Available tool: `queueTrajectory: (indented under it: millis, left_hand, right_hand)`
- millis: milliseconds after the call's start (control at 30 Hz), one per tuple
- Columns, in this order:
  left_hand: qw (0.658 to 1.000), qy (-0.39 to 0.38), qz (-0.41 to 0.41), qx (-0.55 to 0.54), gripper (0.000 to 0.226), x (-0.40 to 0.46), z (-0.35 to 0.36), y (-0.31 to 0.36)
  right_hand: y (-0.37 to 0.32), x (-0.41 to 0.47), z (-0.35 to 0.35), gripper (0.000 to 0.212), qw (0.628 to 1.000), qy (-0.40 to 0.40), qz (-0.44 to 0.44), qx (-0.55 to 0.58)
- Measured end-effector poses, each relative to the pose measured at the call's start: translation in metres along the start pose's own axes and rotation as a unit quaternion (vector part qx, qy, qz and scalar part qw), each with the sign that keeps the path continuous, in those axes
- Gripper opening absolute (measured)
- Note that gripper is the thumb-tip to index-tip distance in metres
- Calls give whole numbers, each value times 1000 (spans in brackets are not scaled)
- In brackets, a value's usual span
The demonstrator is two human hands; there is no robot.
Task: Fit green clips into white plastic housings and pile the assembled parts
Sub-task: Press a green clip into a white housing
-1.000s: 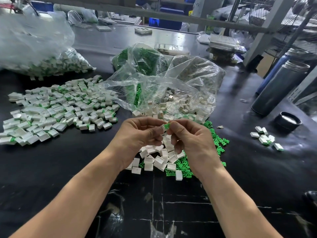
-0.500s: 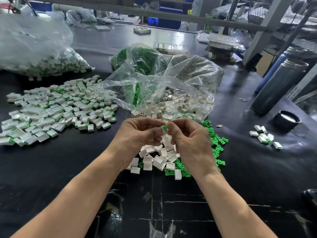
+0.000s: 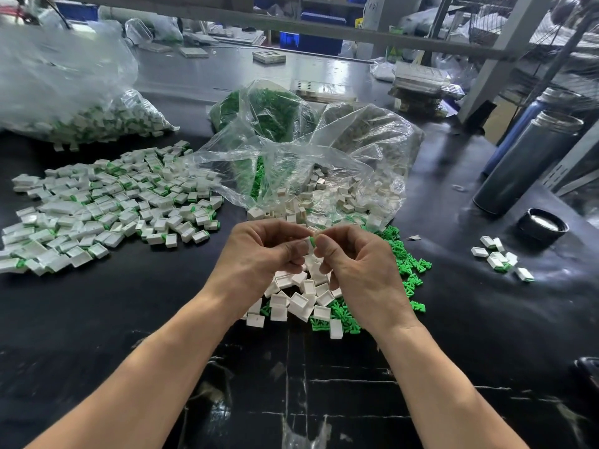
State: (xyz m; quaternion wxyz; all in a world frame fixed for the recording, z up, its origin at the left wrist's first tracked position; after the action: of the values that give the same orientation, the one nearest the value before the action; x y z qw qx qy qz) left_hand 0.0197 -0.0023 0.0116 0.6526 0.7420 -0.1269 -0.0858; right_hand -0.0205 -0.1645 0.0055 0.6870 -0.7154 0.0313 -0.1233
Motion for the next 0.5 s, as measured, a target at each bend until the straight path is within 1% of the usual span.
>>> queueTrajectory:
  millis: [100,200,300,500]
  left_hand:
    - [1000,15,-6,-2,12,2,-1,0]
    - [1000,13,-11,-5,9,2,-1,-1]
    - [1000,15,-5,18,7,0,1,0]
    - [997,38,2,70,12,-2,4,3]
  right_hand:
    - [-1,-1,0,2,1000,-9,0,-22]
    - [-2,-3,1,4,1000,-8,-7,-29]
    - [-2,-4,2,9,1000,2,-12,-25]
    - [-3,-6,3,15,999,7,-16,-35]
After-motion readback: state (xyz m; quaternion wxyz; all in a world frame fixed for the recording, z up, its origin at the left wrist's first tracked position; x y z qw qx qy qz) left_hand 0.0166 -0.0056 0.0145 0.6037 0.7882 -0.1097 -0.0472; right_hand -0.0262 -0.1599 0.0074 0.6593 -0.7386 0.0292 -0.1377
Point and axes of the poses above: each hand's wrist, its own x-axis towards the middle knuckle, its own z-axis out of the palm, y = z × x, the point moved 3 cm from there along x, towards the middle knuckle, and after that the axes turned 10 degrees about x, right-handed, at the moved point
